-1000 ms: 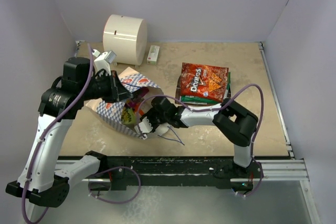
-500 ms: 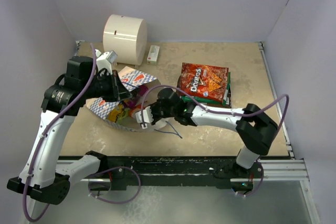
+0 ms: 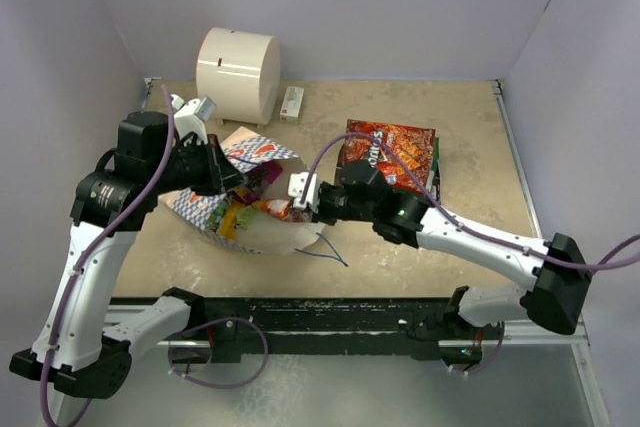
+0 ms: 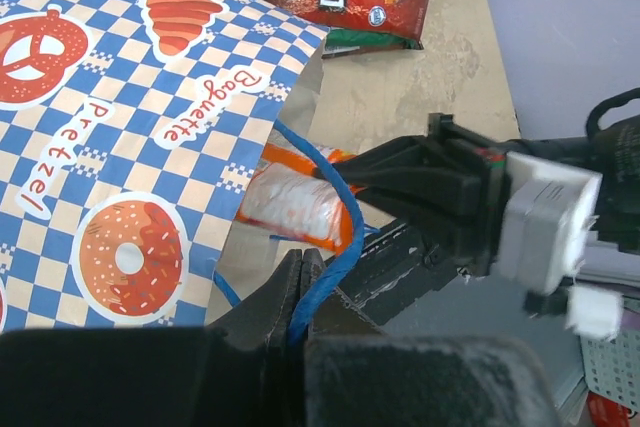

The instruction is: Take the snacks out of the paper bag

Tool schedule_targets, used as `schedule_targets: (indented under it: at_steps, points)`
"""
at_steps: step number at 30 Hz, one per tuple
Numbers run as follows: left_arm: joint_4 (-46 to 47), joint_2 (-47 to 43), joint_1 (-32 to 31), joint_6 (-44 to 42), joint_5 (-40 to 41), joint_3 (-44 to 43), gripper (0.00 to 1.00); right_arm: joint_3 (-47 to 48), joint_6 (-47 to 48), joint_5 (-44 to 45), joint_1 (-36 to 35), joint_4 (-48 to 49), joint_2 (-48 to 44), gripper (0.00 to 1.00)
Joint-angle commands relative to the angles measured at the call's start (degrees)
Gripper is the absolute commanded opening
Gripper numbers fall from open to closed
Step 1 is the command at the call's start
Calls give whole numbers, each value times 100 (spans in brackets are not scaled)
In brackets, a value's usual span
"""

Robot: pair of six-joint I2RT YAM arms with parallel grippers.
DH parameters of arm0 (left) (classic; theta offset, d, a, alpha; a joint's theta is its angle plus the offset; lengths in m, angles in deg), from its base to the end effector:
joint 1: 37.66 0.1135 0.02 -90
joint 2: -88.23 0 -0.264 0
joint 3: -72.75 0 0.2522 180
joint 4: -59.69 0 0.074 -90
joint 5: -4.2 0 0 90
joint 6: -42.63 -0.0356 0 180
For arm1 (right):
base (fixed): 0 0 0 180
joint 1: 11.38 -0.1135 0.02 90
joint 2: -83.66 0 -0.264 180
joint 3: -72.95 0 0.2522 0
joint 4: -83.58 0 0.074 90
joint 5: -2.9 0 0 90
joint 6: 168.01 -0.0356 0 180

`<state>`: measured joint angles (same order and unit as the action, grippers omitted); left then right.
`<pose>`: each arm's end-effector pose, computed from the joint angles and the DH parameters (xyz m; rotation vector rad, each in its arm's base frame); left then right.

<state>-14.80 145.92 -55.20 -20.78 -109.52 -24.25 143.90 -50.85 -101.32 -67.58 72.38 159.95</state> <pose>0.1493 -0.0622 0.4350 0.0668 2.2638 -0.8768 0.1666 0.2646 0.3156 -1.3829 1.2897 0.5796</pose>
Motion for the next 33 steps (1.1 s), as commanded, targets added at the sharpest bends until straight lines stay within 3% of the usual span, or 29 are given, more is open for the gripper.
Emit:
schedule_targets:
  at_steps: [1,4,7,13,20,25,33]
  points:
    - [213,-149,-17,262,64,90,0,466,-2034,267,296,-166,-769,0]
    - [151,-183,-15,335,0,120,0,747,-3205,609,541,-625,-991,0]
    - [-7,-219,-17,370,135,93,0,1402,-4026,665,845,-1671,-1038,0]
    - [-197,-311,-21,550,641,78,0,2236,-4246,744,1038,-2997,-1377,0]
    - [-14,-349,-19,651,606,240,0,3038,-5037,3050,1094,-4398,-1598,0]
    - [231,-341,-19,672,504,399,0,3378,-5357,4100,1101,-4846,-1294,0]
    - [347,-205,-21,559,430,328,0,4110,-6017,5604,1607,-5767,116,0]
